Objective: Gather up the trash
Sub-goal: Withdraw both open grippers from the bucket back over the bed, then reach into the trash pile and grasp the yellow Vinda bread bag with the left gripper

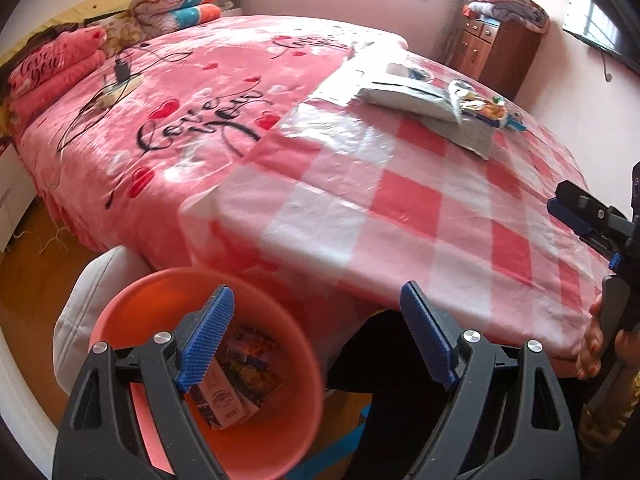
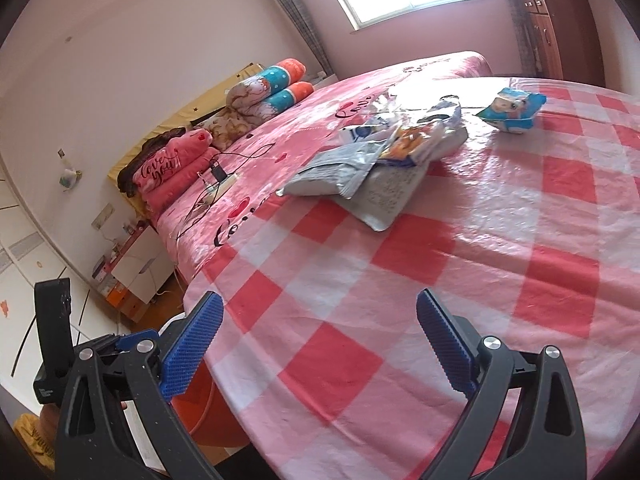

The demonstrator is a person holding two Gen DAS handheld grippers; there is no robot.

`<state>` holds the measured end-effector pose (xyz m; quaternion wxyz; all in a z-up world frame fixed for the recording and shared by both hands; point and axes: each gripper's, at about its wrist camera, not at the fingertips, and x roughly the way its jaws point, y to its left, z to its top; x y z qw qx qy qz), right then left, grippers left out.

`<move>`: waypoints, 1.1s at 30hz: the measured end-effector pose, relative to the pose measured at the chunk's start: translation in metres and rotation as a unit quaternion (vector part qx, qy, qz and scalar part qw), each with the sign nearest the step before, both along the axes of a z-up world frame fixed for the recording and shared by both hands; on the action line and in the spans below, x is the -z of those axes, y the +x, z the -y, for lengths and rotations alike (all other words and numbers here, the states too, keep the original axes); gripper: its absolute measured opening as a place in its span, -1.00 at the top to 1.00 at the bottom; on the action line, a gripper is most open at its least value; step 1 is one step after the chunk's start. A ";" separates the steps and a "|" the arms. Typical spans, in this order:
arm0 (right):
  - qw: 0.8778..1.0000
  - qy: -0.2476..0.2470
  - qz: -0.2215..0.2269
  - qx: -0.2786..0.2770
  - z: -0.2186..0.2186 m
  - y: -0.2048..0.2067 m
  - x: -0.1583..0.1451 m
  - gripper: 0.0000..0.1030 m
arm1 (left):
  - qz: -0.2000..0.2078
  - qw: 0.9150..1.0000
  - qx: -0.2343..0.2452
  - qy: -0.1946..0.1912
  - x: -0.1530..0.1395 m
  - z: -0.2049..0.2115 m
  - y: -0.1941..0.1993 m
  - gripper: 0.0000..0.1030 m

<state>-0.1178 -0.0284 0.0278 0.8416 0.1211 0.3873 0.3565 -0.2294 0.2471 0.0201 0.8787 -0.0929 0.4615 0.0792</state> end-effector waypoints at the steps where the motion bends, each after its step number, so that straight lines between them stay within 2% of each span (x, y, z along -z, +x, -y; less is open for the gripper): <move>1: 1.000 0.002 -0.004 0.001 0.003 0.002 0.001 -0.87 | 0.000 1.000 0.002 0.001 -0.002 0.003 0.004 -0.67; 6: 1.000 0.018 -0.018 0.007 0.017 0.012 0.005 -0.87 | 0.013 1.000 0.009 0.005 -0.016 0.016 0.022 -0.66; 12: 0.997 0.053 -0.052 0.014 0.039 0.031 0.012 -0.87 | 0.049 0.998 0.029 0.019 -0.048 0.040 0.062 -0.66; 17: 0.990 0.095 -0.102 0.026 0.059 0.047 0.023 -0.87 | 0.074 0.995 0.057 0.025 -0.073 0.060 0.124 -0.66; 20: 0.990 0.096 -0.101 0.028 0.065 0.051 0.023 -0.88 | 0.079 0.995 0.059 0.013 -0.080 0.066 0.164 -0.66; 24: 0.991 0.088 -0.092 0.026 0.068 0.052 0.020 -0.88 | 0.072 0.996 0.050 -0.006 -0.082 0.069 0.220 -0.63; 29: 0.993 0.077 -0.085 0.027 0.072 0.054 0.017 -0.88 | 0.053 0.998 0.011 -0.015 -0.071 0.063 0.290 -0.62; 33: 0.992 0.080 -0.094 0.019 0.073 0.058 0.020 -0.88 | 0.017 0.999 -0.027 -0.018 -0.050 0.053 0.336 -0.38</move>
